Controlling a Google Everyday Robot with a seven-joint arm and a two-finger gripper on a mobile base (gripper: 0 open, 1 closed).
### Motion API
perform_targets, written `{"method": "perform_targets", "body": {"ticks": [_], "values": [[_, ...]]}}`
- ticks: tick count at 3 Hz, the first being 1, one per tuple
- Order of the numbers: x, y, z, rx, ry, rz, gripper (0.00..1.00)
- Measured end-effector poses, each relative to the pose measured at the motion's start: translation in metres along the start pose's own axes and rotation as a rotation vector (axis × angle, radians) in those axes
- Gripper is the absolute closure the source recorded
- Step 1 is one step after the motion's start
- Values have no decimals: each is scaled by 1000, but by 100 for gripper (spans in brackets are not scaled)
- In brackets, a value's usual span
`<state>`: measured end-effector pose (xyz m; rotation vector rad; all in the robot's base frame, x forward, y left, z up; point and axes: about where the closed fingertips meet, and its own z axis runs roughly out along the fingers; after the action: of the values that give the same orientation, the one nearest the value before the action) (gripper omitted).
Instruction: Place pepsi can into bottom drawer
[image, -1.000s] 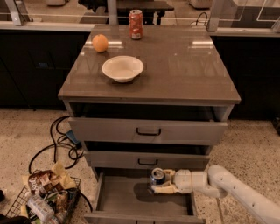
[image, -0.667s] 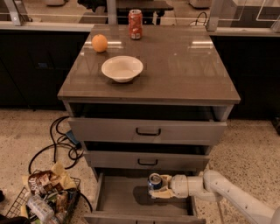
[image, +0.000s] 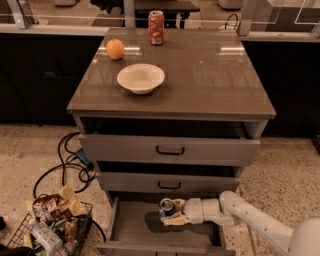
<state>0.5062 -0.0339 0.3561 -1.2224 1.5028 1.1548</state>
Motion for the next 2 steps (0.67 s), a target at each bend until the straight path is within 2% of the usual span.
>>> {"method": "perform_targets", "body": {"ticks": [1,2], "values": [[20,-4,45,-57,2,-29,100],[51,-7,88,-75,-27,-31,100]]}}
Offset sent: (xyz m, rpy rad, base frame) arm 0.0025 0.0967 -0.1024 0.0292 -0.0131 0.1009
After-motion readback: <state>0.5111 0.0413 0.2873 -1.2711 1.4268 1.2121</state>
